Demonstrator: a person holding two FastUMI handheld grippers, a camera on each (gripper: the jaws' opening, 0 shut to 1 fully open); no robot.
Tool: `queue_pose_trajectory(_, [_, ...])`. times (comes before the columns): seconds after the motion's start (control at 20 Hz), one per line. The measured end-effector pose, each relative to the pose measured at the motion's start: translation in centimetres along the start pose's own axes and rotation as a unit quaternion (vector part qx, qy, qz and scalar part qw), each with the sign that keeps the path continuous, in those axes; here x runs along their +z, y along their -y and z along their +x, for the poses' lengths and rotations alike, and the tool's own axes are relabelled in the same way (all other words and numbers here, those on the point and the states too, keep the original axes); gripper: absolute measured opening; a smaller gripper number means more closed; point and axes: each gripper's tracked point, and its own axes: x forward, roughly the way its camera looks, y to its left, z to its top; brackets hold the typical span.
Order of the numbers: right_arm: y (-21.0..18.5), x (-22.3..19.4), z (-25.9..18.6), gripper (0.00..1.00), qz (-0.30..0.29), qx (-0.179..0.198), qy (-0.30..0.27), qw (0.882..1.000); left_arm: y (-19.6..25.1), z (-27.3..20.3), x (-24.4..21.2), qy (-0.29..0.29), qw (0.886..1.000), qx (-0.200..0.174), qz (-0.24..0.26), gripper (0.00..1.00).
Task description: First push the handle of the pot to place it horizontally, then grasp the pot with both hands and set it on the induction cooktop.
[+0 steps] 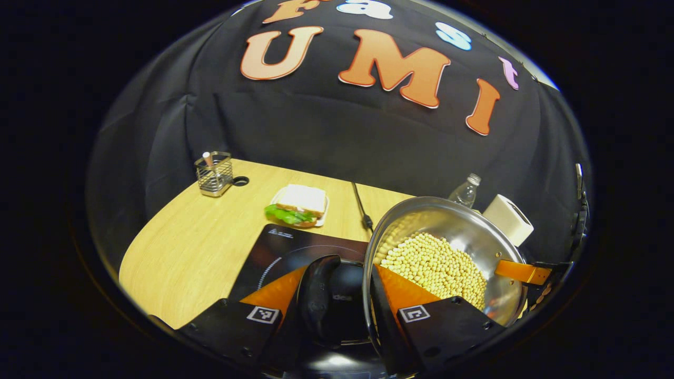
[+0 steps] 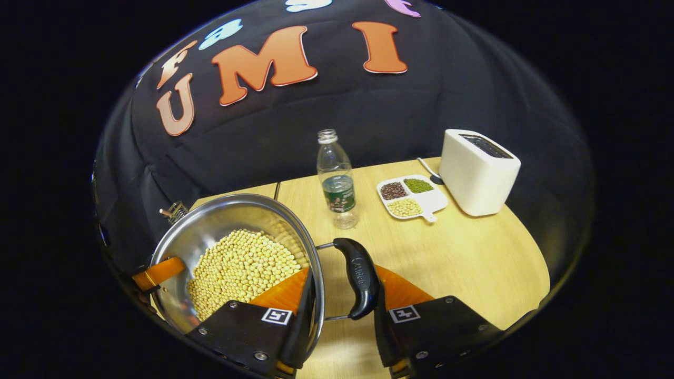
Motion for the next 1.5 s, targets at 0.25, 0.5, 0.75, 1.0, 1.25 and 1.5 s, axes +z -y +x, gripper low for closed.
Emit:
queue_pose_trajectory(0.25, [-3.4,-1.5,1.7,0.52,-0.007,0.015,-0.015,1.000,-4.3,0.2,-0.3,-0.009,1.000,0.020,-0.003,0.69])
queue_pose_trajectory(0.5, [-6.9,-3.6,3.4,0.53,-0.017,0.029,-0.035,0.999,-8.2,0.5,-0.8,-0.018,0.999,0.039,-0.005,0.68])
queue_pose_trajectory(0.75, [-8.8,-4.8,4.2,0.53,-0.026,0.034,-0.047,0.998,-10.4,0.9,-1.6,-0.031,0.999,0.040,-0.007,0.65])
queue_pose_trajectory(1.0, [-8.9,-3.4,3.2,0.59,-0.030,0.043,-0.025,0.998,-10.9,0.6,-0.6,-0.020,0.999,0.047,0.009,0.75])
queue_pose_trajectory(1.25, [-6.1,3.8,-2.8,0.94,-0.055,0.014,0.072,0.996,-8.2,-4.9,9.1,0.098,0.994,0.041,0.038,0.99])
queue_pose_trajectory(1.5, [-2.0,11.3,-11.4,0.94,-0.051,-0.006,0.168,0.984,-5.5,-12.4,18.1,0.200,0.977,0.042,0.067,0.98])
